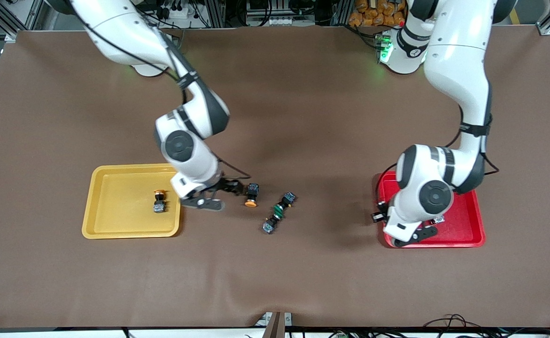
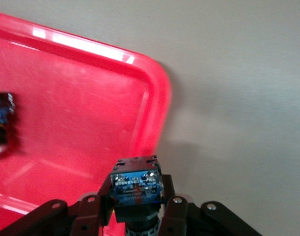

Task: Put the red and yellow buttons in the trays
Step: 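Carry the red button to the red tray while the right gripper grasps yellow button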

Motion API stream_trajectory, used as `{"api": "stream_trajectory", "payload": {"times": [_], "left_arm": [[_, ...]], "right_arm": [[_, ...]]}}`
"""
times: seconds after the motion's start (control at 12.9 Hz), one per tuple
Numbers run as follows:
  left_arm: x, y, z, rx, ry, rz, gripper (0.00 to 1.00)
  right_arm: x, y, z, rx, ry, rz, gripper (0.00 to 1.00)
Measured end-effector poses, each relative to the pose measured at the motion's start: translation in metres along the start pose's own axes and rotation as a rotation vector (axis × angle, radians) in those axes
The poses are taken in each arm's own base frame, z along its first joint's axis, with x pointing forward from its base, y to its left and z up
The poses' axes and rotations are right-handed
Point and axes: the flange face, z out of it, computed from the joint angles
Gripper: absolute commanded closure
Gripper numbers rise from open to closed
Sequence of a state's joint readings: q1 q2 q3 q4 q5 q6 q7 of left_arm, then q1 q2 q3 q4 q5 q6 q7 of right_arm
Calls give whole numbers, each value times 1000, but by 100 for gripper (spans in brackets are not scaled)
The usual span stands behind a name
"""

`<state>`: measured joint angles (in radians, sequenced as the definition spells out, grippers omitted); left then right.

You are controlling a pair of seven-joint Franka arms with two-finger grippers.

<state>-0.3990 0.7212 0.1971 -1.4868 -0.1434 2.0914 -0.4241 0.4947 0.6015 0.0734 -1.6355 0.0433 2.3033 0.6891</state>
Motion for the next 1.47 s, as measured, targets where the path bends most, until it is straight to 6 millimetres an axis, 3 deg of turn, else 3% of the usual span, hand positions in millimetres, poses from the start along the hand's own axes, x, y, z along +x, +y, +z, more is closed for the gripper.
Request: {"api": "stream_trajectory", "payload": {"times": [0.15, 0.31, 0.54, 0.77, 0.93, 1.0, 1.08, 1.16, 1.24, 1.47], "left_arm": [[8, -20, 7, 3, -14, 62, 100], [11, -30, 18, 15, -28, 114, 100], [17, -42, 44, 50, -26, 154, 100], [18, -43, 59, 59, -33, 185, 100], [18, -44, 60, 60, -35, 201, 62], [18, -44, 60, 59, -35, 217, 47], [19, -45, 59, 58, -33, 231, 25], [21, -46, 58, 57, -29, 236, 0], [23, -47, 55, 54, -22, 236, 0], [26, -45, 43, 46, -3, 236, 0]], "right_arm": [[-16, -26, 19, 3, 1, -33, 0], [-25, -39, 43, 13, 15, -58, 0], [-27, -40, 73, 16, 28, -70, 0], [-24, -34, 89, 1, 33, -71, 0], [-24, -32, 97, 4, 39, -70, 2], [-24, -33, 99, 6, 40, -71, 33], [-24, -33, 100, 6, 41, -72, 64], [-25, -34, 100, 6, 42, -75, 86], [-25, -35, 100, 4, 46, -81, 100], [-23, -35, 98, 4, 53, -83, 100]]}}
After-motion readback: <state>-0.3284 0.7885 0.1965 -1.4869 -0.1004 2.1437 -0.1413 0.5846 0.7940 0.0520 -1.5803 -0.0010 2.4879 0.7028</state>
